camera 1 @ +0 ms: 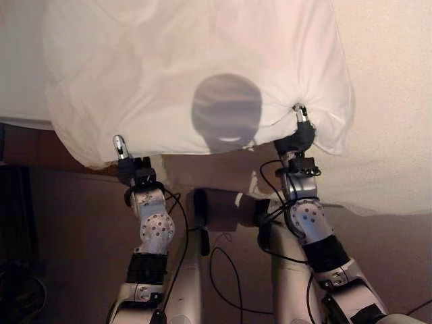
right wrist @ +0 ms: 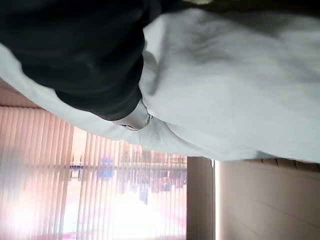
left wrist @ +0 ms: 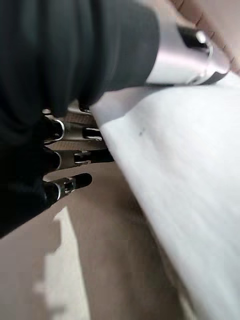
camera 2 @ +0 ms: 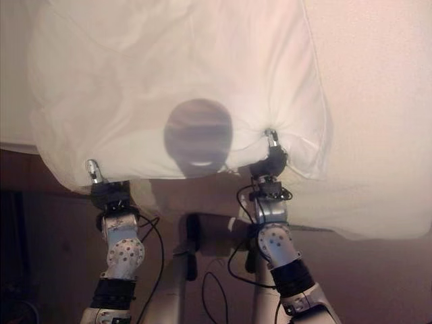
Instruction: Make the bed
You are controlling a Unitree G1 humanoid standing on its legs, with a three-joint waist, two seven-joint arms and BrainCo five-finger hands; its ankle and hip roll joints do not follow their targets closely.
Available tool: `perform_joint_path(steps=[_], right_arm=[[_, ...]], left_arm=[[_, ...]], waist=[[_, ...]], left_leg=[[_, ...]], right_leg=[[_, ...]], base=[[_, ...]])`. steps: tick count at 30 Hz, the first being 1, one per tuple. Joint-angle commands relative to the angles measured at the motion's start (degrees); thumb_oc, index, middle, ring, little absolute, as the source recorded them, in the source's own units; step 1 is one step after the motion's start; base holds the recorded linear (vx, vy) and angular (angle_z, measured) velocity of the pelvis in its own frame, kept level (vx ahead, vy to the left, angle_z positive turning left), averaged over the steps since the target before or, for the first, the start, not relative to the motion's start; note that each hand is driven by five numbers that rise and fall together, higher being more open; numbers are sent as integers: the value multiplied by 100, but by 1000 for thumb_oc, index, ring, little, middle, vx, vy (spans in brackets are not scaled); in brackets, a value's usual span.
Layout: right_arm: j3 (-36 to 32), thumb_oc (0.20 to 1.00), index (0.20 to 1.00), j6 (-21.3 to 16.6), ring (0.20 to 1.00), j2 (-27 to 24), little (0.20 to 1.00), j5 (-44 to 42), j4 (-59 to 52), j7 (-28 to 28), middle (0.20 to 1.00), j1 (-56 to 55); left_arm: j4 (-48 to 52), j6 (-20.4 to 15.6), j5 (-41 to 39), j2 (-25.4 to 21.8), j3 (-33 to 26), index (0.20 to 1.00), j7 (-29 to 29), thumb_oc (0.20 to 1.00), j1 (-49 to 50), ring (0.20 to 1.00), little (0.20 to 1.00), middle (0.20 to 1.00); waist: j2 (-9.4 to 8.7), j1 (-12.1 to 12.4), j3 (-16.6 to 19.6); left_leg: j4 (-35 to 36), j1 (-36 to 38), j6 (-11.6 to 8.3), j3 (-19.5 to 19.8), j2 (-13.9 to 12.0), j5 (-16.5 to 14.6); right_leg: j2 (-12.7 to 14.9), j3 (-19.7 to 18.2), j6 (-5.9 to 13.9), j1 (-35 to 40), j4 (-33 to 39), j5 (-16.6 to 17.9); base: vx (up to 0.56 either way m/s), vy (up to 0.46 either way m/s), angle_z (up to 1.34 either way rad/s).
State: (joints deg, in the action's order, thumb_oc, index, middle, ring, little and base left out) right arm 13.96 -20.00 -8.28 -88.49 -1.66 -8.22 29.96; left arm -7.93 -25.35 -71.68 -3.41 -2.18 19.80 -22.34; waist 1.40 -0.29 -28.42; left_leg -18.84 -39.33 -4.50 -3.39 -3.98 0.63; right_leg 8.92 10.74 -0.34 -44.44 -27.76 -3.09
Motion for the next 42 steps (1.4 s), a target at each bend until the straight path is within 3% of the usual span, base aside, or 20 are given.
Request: perform_joint_path(steps=[1, 3, 5, 10, 13, 21, 22, 26, 27, 28, 32, 42], right_arm=[[164, 200, 200, 19, 200, 76, 200, 56, -956, -805, 200, -133], [161, 200, 200, 19, 200, 75, 200, 53, -953, -808, 200, -128], [303, 200, 200, 78, 200, 124, 200, -77, -887, -937, 200, -151], [402, 200, 200, 133, 200, 149, 200, -171, -818, -977, 200, -131], [501, 200, 200, 147, 200, 156, 200, -240, -786, -924, 200, -136], [583, 200, 200, 86, 200, 182, 200, -313, -767, -779, 200, -214], [570, 200, 200, 108, 200, 174, 200, -316, -779, -796, 200, -259], [568, 200, 200, 111, 200, 202, 200, -297, -789, -829, 200, -334], [548, 200, 200, 89, 200, 216, 200, -284, -804, -849, 200, -374], [549, 200, 200, 89, 200, 218, 200, -284, -801, -848, 200, -378], [462, 200, 200, 56, 200, 264, 200, -263, -836, -918, 200, -460], [258, 200, 200, 77, 200, 181, 200, -184, -982, -1029, 200, -584]], left_arm=[[-183, 132, -277, -254, 96, 1000, -776, 1000, -174, 1000, 1000, 1000], [-197, 131, -290, -258, 95, 1000, -792, 1000, -182, 1000, 1000, 1000], [-520, 350, -524, -228, 324, 1000, -1154, 1000, -374, 1000, 1000, 1000], [-954, 450, -734, -183, 434, 1000, -1173, 1000, -589, 1000, 1000, 1000], [-1280, 259, -1061, -71, 433, 1000, -818, 1000, -934, 1000, 1000, 1000], [-1367, 4, -989, -116, 231, 1000, -399, 1000, -1303, 1000, 1000, 1000], [-1258, -50, -927, -153, 160, 1000, -490, 1000, -1326, 1000, 1000, 1000], [-1034, -142, -942, -163, 66, 1000, -815, 1000, -1274, 1000, 1000, 1000], [-887, -203, -975, -154, 36, 1000, -1026, 1000, -1231, 1000, 1000, 1000], [-890, -203, -979, -154, 37, 1000, -1030, 1000, -1225, 1000, 1000, 1000], [-525, -272, -1069, -100, -72, 1000, -1424, 1000, -1000, 1000, 1000, 1000], [-176, -136, -929, -121, -203, 1000, -1673, 1000, -396, 1000, 1000, 1000]], waist=[[-52, -244, 508], [-53, -240, 507], [-104, -301, 552], [-136, -361, 575], [-144, -406, 585], [-131, -435, 603], [-153, -440, 594], [-184, -423, 646], [-215, -418, 627], [-206, -412, 653], [-239, -379, 630], [-210, -288, 592]], left_leg=[[-34, -96, 495, -372, 259, -252], [-35, -98, 495, -374, 259, -253], [-74, -30, 456, -342, 242, -405], [-94, -36, 461, -367, 236, -424], [-129, -52, 449, -373, 228, -426], [-158, -71, 444, -374, 215, -440], [-152, -130, 482, -428, 208, -313], [-169, -75, 438, -367, 205, -441], [-172, -136, 466, -421, 201, -314], [-163, -67, 427, -368, 205, -432], [-159, -113, 466, -419, 202, -315], [-107, -51, 487, -421, 223, -302]], right_leg=[[-223, -1, 595, 190, 314, 140], [-224, -3, 596, 186, 312, 139], [-257, -77, 648, 242, 281, 27], [-271, -105, 659, 235, 282, 49], [-268, -102, 661, 230, 263, 55], [-260, -91, 657, 210, 246, 51], [-249, -58, 598, 162, 272, 162], [-269, -102, 640, 214, 270, 55], [-261, -69, 588, 170, 297, 168], [-280, -113, 640, 224, 280, 64], [-279, -74, 588, 178, 300, 169], [-284, -81, 583, 221, 337, 190]], base=[[1, 17, -4], [36, 8, -7], [74, 13, -10], [1, 9, -6], [0, 0, 0], [-10, -1, 0], [0, 0, 0], [-23, -6, -1], [63, -13, -4], [-88, -21, -3], [-22, -6, -1], [0, 0, 0]])
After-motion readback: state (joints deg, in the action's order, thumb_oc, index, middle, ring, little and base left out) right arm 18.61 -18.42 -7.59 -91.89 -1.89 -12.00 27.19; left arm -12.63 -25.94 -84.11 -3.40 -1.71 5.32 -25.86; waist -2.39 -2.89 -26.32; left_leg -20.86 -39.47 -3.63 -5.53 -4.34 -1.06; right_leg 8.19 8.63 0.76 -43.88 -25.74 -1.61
